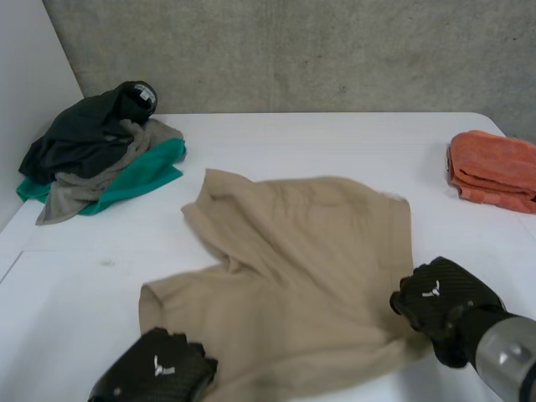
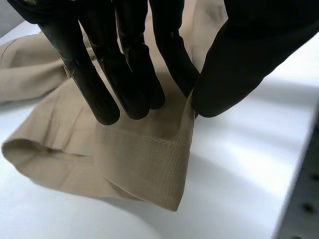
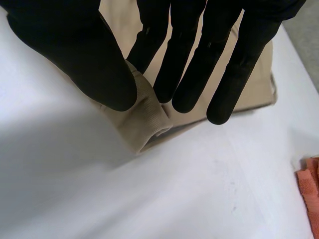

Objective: Fold the laundry.

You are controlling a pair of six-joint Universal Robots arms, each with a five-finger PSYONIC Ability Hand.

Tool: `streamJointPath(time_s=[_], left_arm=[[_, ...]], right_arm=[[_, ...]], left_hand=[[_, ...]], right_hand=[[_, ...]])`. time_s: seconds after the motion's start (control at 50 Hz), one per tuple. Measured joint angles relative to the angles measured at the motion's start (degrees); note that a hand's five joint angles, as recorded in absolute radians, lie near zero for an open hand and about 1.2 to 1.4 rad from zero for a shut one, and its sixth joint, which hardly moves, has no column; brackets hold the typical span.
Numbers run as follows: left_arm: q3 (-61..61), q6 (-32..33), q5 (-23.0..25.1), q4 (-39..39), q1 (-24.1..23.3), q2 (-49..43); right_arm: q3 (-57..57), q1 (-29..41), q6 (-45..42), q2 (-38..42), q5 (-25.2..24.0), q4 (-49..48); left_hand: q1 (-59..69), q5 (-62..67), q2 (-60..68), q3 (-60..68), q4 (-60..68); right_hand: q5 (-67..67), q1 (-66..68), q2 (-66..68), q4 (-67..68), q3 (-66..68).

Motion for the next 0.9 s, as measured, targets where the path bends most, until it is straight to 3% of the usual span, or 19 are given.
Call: streamJointPath(time_s=[0.08, 0.18, 0.34, 0.5, 0.62, 0.74, 0.78, 0.82, 0.86, 0.9], left_arm=[[1.9, 0.7, 0.7, -0.8, -0.8, -0.3], [5.6, 3.1, 0.6, 4.5, 1.1, -5.3], [18.6, 11.5, 0.7, 21.7, 9.8, -21.9], [41.2, 17.5, 1.1, 35.7, 12.4, -40.5], [58.1, 17.9, 2.4, 38.1, 13.6, -54.5], [66.9, 17.0, 5.9, 39.4, 14.1, -63.0], [69.0, 16.5, 6.7, 40.5, 14.1, -65.1], [70.5, 15.8, 7.2, 41.7, 14.1, -66.7], [71.3, 15.1, 7.4, 42.9, 14.0, -67.7], [71.4, 14.6, 7.3, 43.5, 13.8, -68.1]], right_arm=[[-0.7, 0.0, -0.8, -0.3, 0.0, 0.1], [-3.0, 0.3, 0.9, 3.5, 0.2, -5.0], [-11.4, 0.5, 5.9, 16.3, 2.5, -15.4], [-21.7, 0.6, 7.1, 26.9, 7.2, -24.4], [-29.8, 0.7, 6.9, 34.9, 10.2, -31.8], [-36.2, 0.6, 6.6, 42.5, 11.1, -39.0], [-38.3, 0.6, 6.6, 45.2, 11.2, -41.5], [-40.2, 0.5, 6.7, 47.4, 11.5, -43.7], [-41.8, 0.3, 7.1, 49.0, 11.9, -45.5], [-42.4, 0.1, 7.5, 49.5, 12.1, -46.2]], left_hand=[[0.0, 0.0, 0.0, 0.0, 0.0], [0.0, 0.0, 0.0, 0.0, 0.2], [0.0, 0.0, 0.1, 0.1, 0.2], [0.0, 0.0, 0.2, 0.2, 0.2], [0.0, 0.0, 0.2, 0.2, 0.2], [0.0, 0.0, 0.2, 0.2, 0.2], [0.0, 0.0, 0.2, 0.2, 0.2], [-15.6, -13.3, -13.4, -13.2, -13.3], [-34.5, -29.4, -30.8, -29.0, -29.5], [-54.8, -48.3, -50.4, -49.5, -50.5]], right_hand=[[0.0, 0.0, 0.0, 0.0, 0.0], [0.6, 0.0, 0.0, 0.0, 0.0], [1.2, 0.0, 0.0, 0.0, 0.0], [1.3, 0.0, 0.1, 0.0, 0.0], [1.3, 0.0, 0.1, 0.0, 0.0], [1.3, 0.0, 0.1, 0.0, 0.0], [-4.5, -2.3, -5.9, -6.2, -6.0], [-18.4, -16.2, -21.2, -21.2, -21.0], [-40.7, -37.9, -43.3, -41.5, -41.4], [-49.1, -45.8, -50.6, -50.3, -50.1]])
